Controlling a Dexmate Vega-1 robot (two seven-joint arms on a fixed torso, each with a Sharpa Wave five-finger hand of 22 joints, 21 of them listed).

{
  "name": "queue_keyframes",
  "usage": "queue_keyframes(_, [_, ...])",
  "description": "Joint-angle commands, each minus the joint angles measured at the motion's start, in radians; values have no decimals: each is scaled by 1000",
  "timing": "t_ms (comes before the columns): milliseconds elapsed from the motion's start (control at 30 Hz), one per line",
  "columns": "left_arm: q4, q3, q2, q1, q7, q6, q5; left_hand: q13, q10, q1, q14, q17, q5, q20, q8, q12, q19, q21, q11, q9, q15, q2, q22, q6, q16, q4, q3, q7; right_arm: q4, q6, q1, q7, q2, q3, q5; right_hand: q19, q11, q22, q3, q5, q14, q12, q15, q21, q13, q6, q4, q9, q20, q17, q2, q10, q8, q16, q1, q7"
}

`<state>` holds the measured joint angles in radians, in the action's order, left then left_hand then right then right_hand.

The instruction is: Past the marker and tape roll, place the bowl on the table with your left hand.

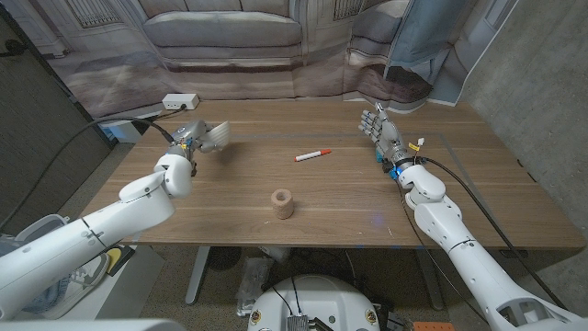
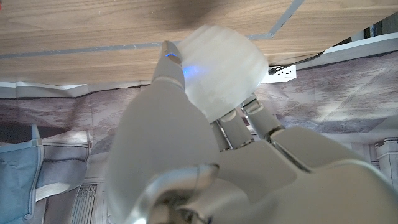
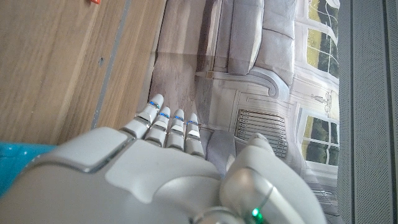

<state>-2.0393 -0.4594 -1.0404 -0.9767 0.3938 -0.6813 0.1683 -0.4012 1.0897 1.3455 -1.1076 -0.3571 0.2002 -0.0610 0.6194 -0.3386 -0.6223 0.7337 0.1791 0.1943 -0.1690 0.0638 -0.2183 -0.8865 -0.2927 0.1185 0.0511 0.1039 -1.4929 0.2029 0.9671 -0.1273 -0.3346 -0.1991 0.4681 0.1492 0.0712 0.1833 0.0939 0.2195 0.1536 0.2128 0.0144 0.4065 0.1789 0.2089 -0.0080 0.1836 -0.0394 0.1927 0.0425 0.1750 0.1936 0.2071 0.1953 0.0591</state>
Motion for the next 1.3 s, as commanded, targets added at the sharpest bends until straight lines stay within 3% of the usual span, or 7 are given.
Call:
queue_keyframes(33, [-38, 58, -41, -85, 24, 19, -35, -133, 31, 37, -33, -105, 3, -97, 29, -2, 4, 9, 19, 73, -66, 43, -1, -141, 2, -10, 9, -39, -30, 11, 21, 32, -8, -14, 1, 10, -2, 4, -4, 1, 6, -3, 0, -2, 6, 5, -2, 2, -32, 6, 11, 6, 1, -3, -1, 4])
queue_keyframes(667, [-89, 138, -81, -199, 66, 55, -79, -134, 36, 36, -35, -116, 2, -98, 34, 4, 9, 22, 22, 74, -67, 41, 2, -139, 8, -10, 11, -39, -49, 20, 33, 57, -19, -28, 6, 12, -3, 4, -4, 1, 5, -3, -1, -6, 6, 7, -2, 2, -33, 6, 13, 7, 2, -4, -1, 6])
queue_keyframes(1300, [-154, 183, -105, -276, 86, -4, -90, -140, 37, 36, -34, -126, 1, -98, 38, 8, 17, 34, 16, 72, -66, 41, 5, -138, 16, -10, 13, -36, -50, 28, 35, 56, -29, -30, 15, 14, -2, 4, -6, 1, 5, -3, 0, -10, 6, 9, -3, 2, -33, 6, 13, 8, 2, -5, -2, 7])
